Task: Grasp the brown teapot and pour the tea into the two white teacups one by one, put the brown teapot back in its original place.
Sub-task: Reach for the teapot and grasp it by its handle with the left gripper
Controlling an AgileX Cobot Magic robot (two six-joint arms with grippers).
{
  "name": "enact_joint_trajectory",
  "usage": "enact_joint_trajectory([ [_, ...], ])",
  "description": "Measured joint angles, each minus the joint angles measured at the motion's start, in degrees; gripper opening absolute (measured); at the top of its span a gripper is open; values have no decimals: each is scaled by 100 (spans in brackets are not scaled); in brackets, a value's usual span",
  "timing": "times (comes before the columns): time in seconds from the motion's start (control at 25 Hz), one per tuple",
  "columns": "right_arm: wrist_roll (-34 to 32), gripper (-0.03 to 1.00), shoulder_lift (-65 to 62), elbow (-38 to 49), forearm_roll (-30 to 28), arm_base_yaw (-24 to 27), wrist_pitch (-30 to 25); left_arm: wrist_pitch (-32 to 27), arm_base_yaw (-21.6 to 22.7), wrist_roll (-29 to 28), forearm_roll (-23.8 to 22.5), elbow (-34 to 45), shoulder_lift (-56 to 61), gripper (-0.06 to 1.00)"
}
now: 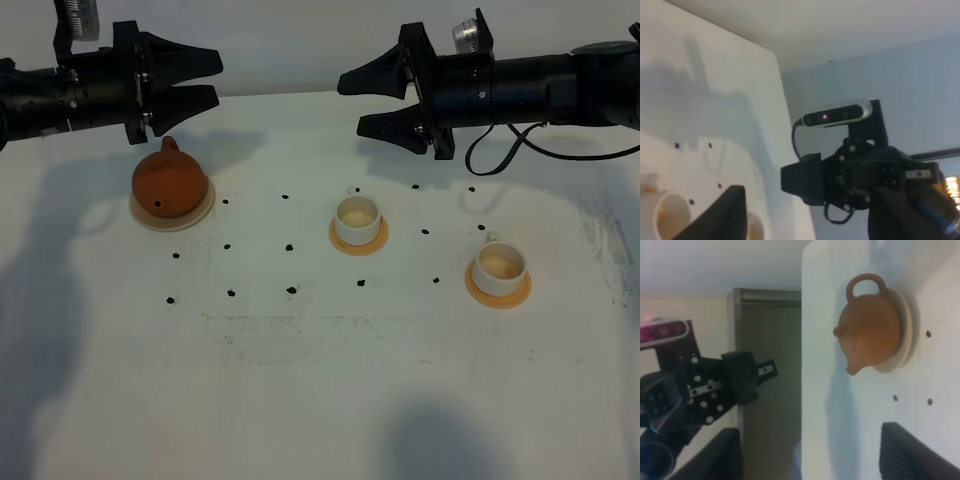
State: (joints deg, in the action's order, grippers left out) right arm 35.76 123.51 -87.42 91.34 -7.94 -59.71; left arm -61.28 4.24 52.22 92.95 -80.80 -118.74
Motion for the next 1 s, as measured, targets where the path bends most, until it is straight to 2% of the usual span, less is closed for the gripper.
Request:
enact_joint_trajectory([
  [0.2, 269, 57, -76, -26, -283, 82, 138, 465, 0, 512, -121, 0, 141, 52],
  [0.36, 284, 53, -314, -26, -969, 106, 711, 1060, 0, 752, -592, 0, 487, 52],
  [0.52, 155, 52, -573, -28, -1722, 106, 1166, 1627, 0, 755, -1368, 0, 833, 52],
  [0.72, -313, 52, -793, -28, -2891, 106, 1596, 2091, 0, 481, -2417, 0, 1200, 52],
  [0.88, -780, 52, -1013, -28, -3927, 106, 1624, 2384, 0, -88, -3314, 0, 1405, 51],
  [1.0, -1273, 52, -1212, -28, -4721, 106, 1612, 2511, 0, -683, -4208, 0, 1474, 49],
])
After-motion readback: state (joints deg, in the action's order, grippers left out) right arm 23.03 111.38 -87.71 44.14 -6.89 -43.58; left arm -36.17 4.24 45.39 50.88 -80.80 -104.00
